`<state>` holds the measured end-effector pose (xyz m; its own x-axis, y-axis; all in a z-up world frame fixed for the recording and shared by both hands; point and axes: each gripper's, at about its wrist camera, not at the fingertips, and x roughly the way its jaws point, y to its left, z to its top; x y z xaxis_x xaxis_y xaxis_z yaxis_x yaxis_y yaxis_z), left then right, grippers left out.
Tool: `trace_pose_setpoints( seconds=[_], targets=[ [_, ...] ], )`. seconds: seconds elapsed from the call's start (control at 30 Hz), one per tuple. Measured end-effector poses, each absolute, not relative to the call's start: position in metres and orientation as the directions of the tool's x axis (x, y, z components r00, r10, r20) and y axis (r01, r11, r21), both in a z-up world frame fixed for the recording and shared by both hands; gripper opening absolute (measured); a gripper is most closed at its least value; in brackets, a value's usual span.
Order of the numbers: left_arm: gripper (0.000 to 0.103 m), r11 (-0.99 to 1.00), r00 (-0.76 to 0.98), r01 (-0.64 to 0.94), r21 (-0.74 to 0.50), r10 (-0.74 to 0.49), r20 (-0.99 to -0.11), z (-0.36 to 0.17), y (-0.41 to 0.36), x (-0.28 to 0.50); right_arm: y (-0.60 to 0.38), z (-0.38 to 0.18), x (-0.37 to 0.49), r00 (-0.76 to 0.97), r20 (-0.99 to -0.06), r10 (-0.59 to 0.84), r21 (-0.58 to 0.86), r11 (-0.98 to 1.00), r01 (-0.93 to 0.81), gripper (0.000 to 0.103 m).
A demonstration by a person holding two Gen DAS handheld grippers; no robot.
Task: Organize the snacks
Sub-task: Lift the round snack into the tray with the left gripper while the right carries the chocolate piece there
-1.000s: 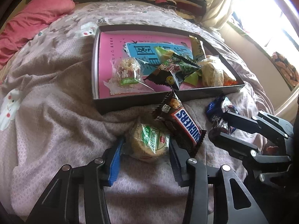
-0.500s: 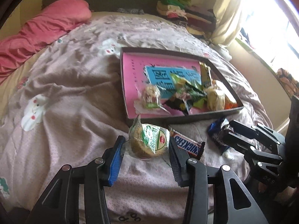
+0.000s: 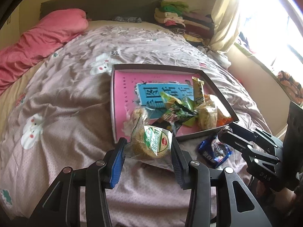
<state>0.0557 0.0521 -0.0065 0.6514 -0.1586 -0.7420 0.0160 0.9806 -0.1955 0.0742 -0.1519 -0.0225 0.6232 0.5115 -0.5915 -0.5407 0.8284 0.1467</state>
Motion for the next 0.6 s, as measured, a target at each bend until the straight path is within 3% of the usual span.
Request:
trace_pose_setpoints(
  seconds=[0.6],
  targets=[
    [0.047, 0.967, 0.611, 0.137, -0.213, -0.252, -0.751, -0.015, -0.017, 0.092, -0.194, -0.018, 0.102, 0.692, -0.565, 0.449, 0.189, 0.887, -0.421, 0.036]
  ],
)
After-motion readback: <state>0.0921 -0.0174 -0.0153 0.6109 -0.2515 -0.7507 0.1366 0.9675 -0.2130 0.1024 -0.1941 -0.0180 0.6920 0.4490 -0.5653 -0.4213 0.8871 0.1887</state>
